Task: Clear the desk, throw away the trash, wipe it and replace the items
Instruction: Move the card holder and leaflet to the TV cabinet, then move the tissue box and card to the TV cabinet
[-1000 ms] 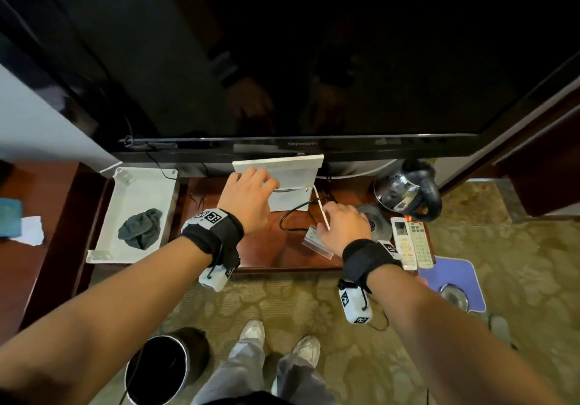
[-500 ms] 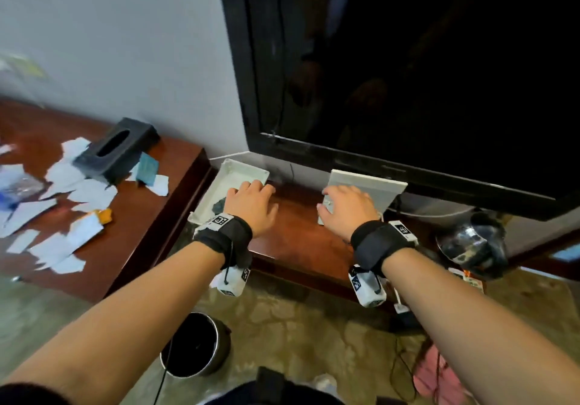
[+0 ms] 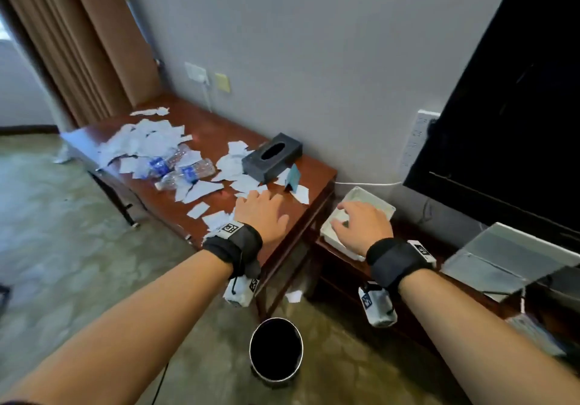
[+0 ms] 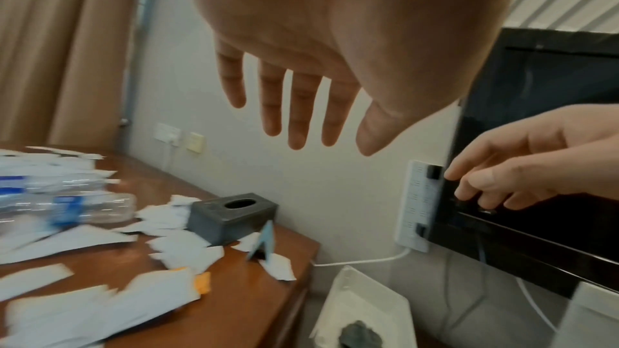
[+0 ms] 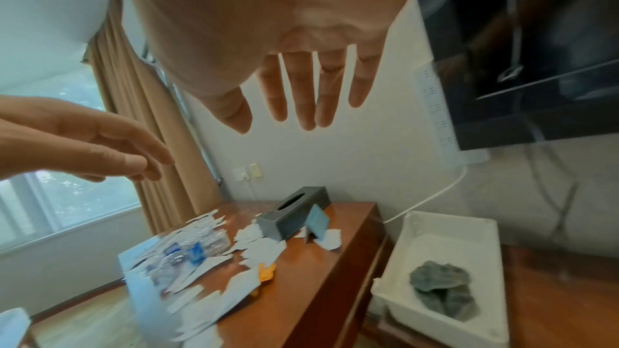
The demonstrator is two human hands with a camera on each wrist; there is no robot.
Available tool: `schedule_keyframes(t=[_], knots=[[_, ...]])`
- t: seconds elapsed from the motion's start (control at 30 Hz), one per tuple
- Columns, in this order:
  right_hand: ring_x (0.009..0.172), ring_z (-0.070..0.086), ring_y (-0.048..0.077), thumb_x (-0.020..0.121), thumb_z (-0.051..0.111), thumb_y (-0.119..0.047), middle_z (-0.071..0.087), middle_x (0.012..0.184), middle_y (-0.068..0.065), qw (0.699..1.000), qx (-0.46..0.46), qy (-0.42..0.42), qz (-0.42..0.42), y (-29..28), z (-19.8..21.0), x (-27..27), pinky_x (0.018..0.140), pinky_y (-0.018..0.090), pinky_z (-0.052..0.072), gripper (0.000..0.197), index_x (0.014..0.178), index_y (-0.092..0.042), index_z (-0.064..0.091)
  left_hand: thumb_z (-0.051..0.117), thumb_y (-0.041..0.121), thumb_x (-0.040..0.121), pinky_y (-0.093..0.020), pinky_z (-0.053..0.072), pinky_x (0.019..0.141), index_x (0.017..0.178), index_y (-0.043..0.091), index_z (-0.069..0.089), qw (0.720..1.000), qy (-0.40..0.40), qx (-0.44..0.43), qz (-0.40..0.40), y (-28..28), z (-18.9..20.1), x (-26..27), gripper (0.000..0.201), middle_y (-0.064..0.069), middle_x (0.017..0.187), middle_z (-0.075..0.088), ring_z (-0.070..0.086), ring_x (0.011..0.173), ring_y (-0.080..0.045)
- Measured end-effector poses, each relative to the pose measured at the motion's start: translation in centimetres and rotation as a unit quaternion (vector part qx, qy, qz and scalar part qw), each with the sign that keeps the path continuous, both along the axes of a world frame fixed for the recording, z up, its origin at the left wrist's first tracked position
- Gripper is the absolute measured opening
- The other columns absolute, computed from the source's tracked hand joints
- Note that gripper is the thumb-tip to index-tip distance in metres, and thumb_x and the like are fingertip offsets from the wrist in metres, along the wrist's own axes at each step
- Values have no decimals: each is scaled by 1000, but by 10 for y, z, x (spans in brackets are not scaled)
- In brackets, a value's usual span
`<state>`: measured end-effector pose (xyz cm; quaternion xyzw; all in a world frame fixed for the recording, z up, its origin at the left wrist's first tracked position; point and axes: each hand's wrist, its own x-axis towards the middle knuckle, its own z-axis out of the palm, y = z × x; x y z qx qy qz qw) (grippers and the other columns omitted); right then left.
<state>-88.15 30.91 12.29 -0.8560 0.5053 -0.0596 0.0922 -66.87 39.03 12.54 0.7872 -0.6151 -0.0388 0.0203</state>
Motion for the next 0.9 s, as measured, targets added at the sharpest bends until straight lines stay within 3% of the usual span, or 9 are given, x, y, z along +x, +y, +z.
schedule_keyframes(t=[0.33, 0.47, 0.63, 0.9], knots=[[112, 58, 23, 91, 47, -52, 64, 122, -1, 993, 23, 18, 116, 19, -6, 188, 95, 43, 48, 43, 126, -28, 55, 42, 52, 95, -50, 35, 106, 140, 28, 43, 992, 25, 45, 118, 49, -1, 144, 51, -4, 141, 48, 41, 131, -29], [116, 57, 23, 93, 48, -52, 62, 128, 0, 986, 44, 25, 161, 5, -5, 247, 97, 43, 48, 46, 130, -26, 54, 42, 52, 94, -48, 39, 103, 138, 29, 45, 984, 40, 50, 165, 52, 1, 186, 49, -3, 136, 51, 44, 125, -27], [107, 60, 21, 92, 48, -53, 65, 120, -1, 977, 62, 23, 203, -5, -2, 315, 92, 44, 52, 43, 123, -26, 56, 45, 48, 93, -46, 38, 99, 135, 30, 47, 977, 51, 31, 205, 53, 9, 242, 46, -2, 134, 51, 45, 123, -28], [107, 61, 22, 92, 48, -50, 64, 124, 1, 982, 84, 18, 167, -19, -22, 405, 94, 42, 51, 46, 131, -26, 54, 47, 44, 92, -45, 40, 99, 134, 30, 47, 982, 38, 22, 185, 38, 0, 343, 44, -2, 129, 54, 47, 121, -27]])
